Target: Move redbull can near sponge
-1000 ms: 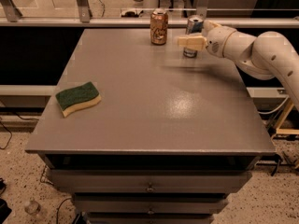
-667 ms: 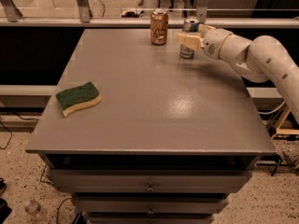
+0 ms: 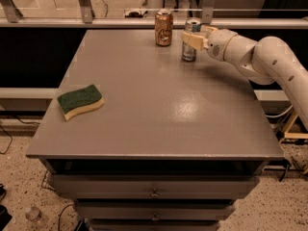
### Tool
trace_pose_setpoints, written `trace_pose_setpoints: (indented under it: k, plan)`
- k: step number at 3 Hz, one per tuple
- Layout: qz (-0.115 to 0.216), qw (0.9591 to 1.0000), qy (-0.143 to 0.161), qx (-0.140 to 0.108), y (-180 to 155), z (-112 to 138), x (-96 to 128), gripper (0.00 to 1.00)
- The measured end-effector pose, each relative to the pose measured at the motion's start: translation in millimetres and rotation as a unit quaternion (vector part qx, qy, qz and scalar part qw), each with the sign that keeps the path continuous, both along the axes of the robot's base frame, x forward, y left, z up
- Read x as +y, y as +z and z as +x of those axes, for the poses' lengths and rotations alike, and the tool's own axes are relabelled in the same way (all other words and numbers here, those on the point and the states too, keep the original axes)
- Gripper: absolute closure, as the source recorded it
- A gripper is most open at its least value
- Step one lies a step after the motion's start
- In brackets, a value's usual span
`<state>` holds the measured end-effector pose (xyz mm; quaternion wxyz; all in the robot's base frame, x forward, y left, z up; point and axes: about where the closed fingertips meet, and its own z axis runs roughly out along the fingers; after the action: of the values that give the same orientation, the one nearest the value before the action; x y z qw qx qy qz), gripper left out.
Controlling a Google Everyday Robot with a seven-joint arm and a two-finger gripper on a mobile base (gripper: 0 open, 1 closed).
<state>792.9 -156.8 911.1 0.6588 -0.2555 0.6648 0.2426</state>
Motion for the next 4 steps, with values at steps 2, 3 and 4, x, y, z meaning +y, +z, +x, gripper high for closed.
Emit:
trace_pose_setpoints:
  k: [2,3,4]
  plan:
    - [-0.001,1.0,0.009,-0.002,1.0,0.8,7.0,1.0]
    - [-0.016,0.9996,0.023,-0.004,16.5,-7.9,13.9,1.0]
    - [-0.033,0.9988,0.035,-0.012,47.8,-33.9,25.7,1.0]
